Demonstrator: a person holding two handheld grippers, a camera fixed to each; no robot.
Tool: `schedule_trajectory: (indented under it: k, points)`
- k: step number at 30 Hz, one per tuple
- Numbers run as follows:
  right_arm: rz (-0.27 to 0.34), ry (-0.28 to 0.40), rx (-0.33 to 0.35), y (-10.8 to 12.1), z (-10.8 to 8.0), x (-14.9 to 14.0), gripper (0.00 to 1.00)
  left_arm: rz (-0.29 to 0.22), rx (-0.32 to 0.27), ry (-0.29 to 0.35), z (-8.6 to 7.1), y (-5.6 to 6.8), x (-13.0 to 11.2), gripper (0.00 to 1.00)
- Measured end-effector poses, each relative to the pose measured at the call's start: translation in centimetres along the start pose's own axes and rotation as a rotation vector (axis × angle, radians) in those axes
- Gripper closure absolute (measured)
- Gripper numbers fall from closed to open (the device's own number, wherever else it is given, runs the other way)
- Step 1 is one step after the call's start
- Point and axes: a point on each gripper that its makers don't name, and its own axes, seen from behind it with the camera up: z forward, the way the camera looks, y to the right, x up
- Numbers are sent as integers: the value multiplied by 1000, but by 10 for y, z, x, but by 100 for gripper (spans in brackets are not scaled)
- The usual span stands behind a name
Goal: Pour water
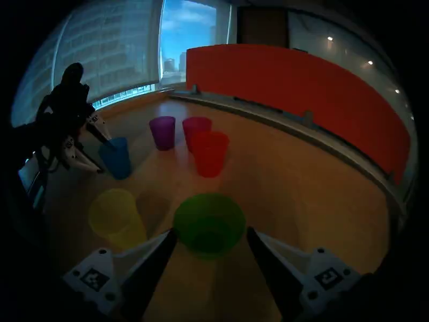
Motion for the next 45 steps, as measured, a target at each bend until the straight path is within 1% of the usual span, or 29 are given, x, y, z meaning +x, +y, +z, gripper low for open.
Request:
schedule_trajectory:
  k: [4,8,10,12,14,18,21,24,30,33,36,42,45]
  points:
    - [11,8,-12,-1,-10,-2,0,-25,16,17,-8,-2,0,13]
    - [15,25,-30,-2,-22,-2,0,-46,35,39,-16,-4,1,10]
    - [17,37,-40,-2,-28,-1,0,-56,46,50,-21,-5,2,8]
    - [19,49,-49,-3,-34,0,0,-66,57,60,-26,-5,2,3]
    - [24,63,-58,-4,-40,2,0,-86,79,69,-31,-9,2,2]
    - [34,93,-77,-4,-52,7,0,-136,125,98,-42,-19,5,2]
    - [42,115,-92,-4,-61,11,0,-173,151,140,-52,-24,11,2]
    - [50,136,-109,-3,-69,15,0,-199,187,193,-63,-31,18,2]
    - [73,194,-160,4,-86,27,0,-244,284,281,-87,-49,24,2]
    - [99,225,-190,10,-94,34,0,-277,325,333,-99,-57,27,2]
    - [126,253,-225,18,-100,39,0,-307,354,380,-110,-62,30,2]
    - [174,303,-299,33,-113,48,0,-342,427,457,-130,-71,34,2]
    - [190,334,-322,37,-118,55,0,-358,467,499,-142,-77,40,2]
